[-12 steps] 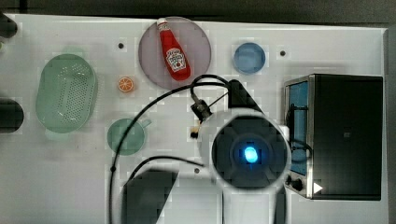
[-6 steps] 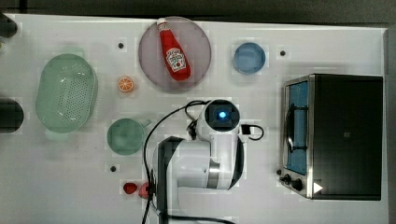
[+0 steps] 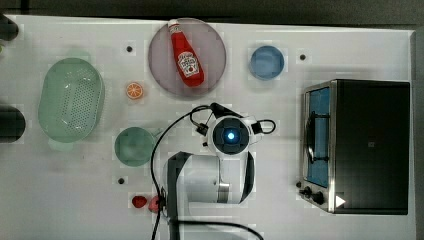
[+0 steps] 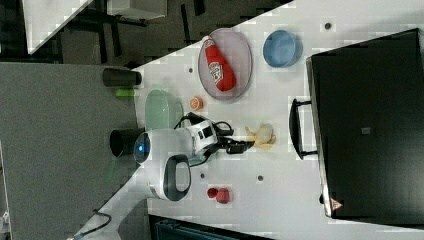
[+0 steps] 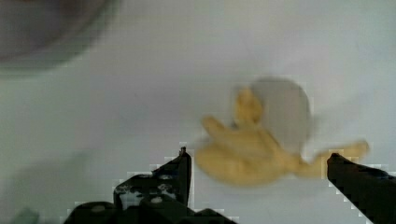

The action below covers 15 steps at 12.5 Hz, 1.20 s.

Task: Pick Banana and place it in mug.

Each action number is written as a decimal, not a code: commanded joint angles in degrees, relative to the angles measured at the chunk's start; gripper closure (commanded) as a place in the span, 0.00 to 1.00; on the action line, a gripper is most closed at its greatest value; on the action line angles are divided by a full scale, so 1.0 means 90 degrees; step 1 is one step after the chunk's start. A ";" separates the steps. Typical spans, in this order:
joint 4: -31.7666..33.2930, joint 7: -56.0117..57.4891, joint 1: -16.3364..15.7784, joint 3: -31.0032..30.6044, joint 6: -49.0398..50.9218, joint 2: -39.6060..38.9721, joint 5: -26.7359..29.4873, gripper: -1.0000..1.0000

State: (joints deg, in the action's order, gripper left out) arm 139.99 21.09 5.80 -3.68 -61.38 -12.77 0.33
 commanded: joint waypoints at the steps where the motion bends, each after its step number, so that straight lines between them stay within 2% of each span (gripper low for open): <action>1: 0.0010 0.0399 0.0083 0.0043 -0.0294 -0.0603 0.0052 0.00; 3: -0.0001 0.0385 0.0083 0.0047 -0.0507 -0.0814 0.0053 0.00; 7: 0.0049 0.0385 0.0086 0.0055 -0.0818 -0.0895 0.0052 0.50; 9: 0.0040 0.0387 0.0085 0.0038 -0.0815 -0.0825 0.0053 0.71; 12: 0.0022 0.0385 0.0085 0.0042 -0.0665 -0.0137 0.0052 0.71; 15: -0.0348 0.0386 0.0085 0.0044 0.1162 0.0997 0.0052 0.71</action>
State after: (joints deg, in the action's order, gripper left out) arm 139.55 23.15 5.80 -3.33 -51.73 -10.06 1.33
